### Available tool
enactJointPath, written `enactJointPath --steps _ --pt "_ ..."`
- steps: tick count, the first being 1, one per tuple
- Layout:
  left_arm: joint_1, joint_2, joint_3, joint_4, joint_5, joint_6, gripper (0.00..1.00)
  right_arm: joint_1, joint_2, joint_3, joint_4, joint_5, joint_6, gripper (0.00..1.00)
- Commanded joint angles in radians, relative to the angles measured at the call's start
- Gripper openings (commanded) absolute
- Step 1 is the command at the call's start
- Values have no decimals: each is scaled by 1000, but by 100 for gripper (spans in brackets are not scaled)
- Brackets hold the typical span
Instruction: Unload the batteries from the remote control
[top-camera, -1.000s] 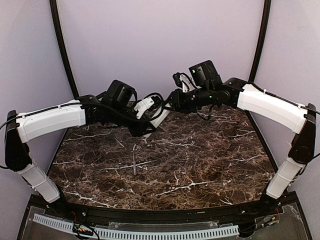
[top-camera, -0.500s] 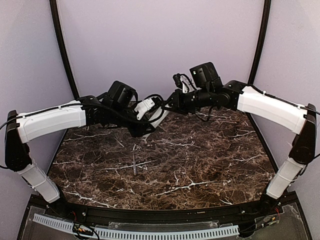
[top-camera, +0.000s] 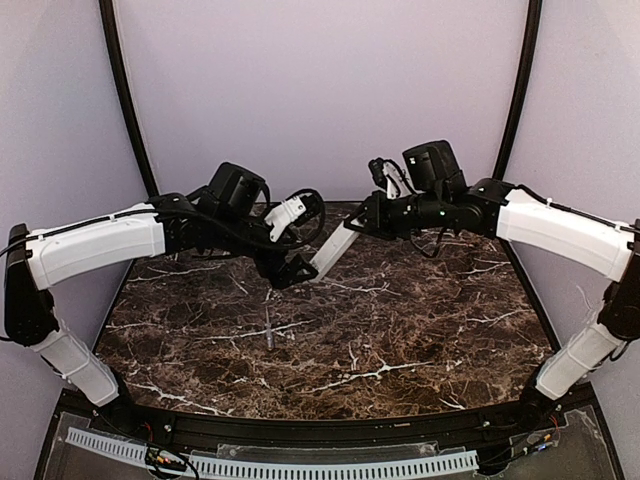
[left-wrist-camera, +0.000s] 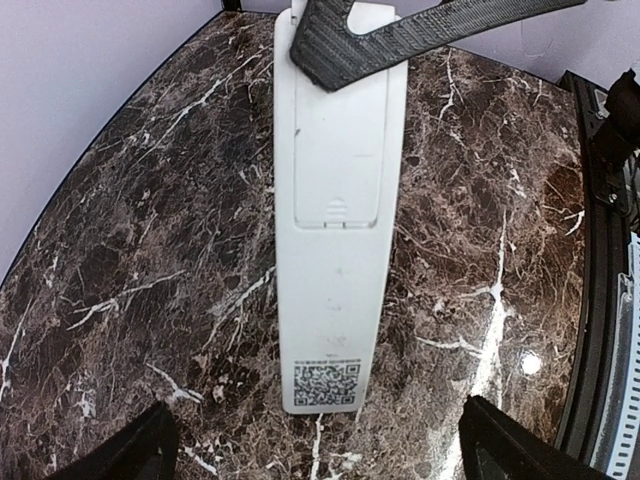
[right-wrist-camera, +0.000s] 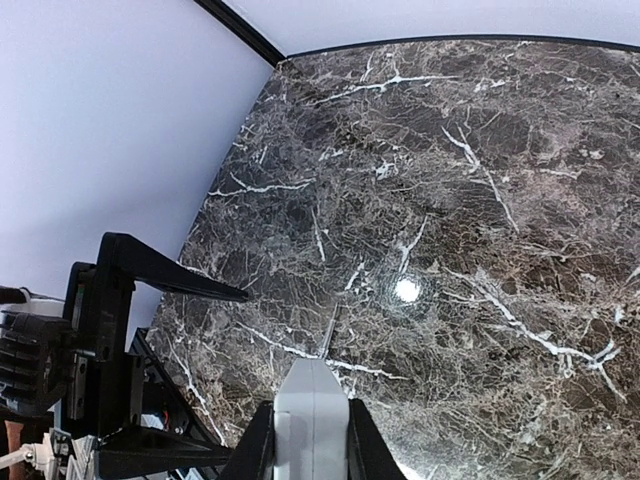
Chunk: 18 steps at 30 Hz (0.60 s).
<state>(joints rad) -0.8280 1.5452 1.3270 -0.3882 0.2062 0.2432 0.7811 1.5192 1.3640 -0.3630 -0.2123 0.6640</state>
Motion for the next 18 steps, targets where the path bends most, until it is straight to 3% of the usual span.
enactJointPath --steps 1,7,13,18 --pt "-2 -68 -27 34 43 -13 99 -20 -89 -73 149 10 31 0" --pt "28 -98 -42 84 150 -74 99 -50 -187 -191 278 0 72 0" --pt "144 -112 -54 231 382 -279 96 -91 -301 -335 481 -26 135 0" --pt "165 -76 13 259 455 -393 93 -117 -389 -455 676 -33 189 0"
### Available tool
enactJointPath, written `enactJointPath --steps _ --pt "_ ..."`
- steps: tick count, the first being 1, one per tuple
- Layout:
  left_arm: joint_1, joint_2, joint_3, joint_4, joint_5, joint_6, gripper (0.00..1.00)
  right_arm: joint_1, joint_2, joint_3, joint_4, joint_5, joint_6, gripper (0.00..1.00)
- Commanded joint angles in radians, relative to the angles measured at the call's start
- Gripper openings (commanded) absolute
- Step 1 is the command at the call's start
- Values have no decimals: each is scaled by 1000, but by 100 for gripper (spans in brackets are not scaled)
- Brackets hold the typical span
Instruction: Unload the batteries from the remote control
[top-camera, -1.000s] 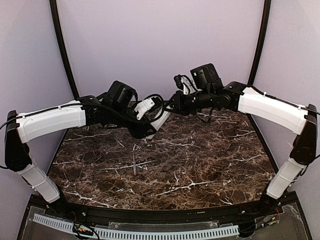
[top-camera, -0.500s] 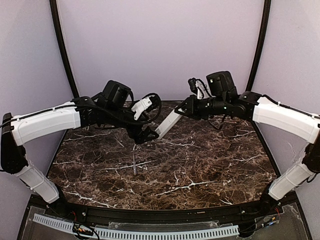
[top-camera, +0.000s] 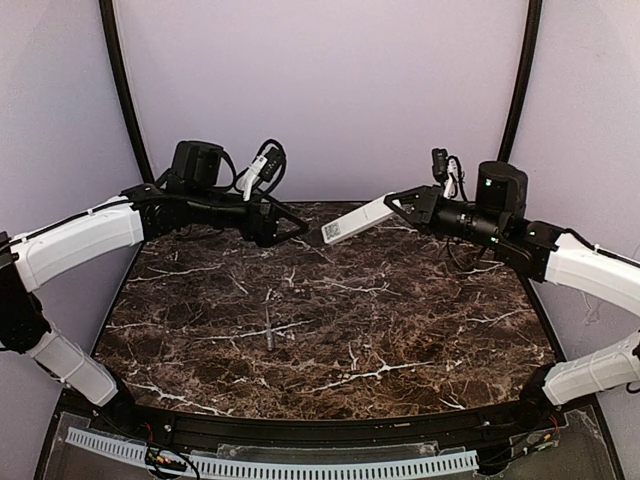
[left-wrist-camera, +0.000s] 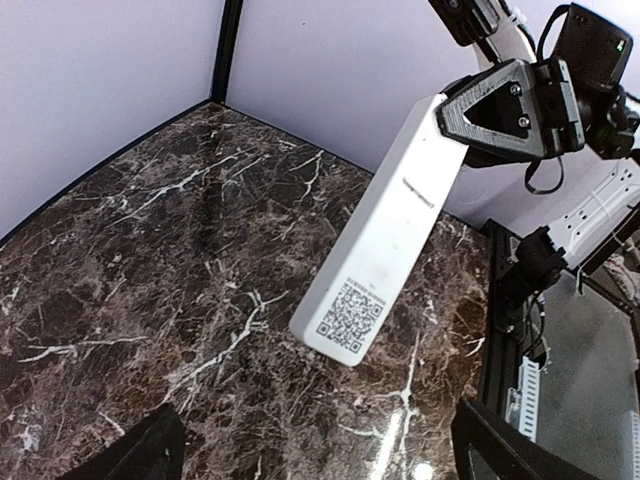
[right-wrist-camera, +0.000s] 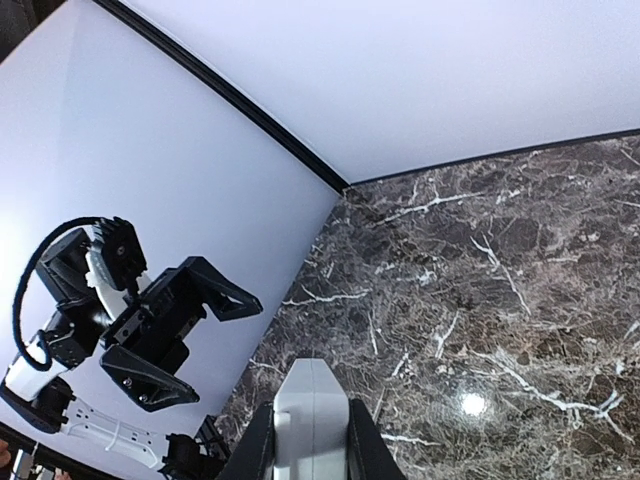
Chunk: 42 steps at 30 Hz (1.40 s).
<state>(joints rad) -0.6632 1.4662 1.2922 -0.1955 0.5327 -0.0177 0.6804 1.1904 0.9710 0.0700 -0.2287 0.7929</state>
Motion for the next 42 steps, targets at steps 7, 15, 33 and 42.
enactJointPath --steps 7,15,33,42 --pt "31 30 22 404 340 -475 92 -27 -124 -164 443 -7 129 0" --pt "31 91 27 589 404 -658 92 -27 -121 -261 683 -32 248 0" --pt "13 230 86 704 451 -774 76 -27 -16 -297 855 -75 359 0" --pt "-3 263 85 774 473 -840 68 -27 1 -292 836 -75 356 0"
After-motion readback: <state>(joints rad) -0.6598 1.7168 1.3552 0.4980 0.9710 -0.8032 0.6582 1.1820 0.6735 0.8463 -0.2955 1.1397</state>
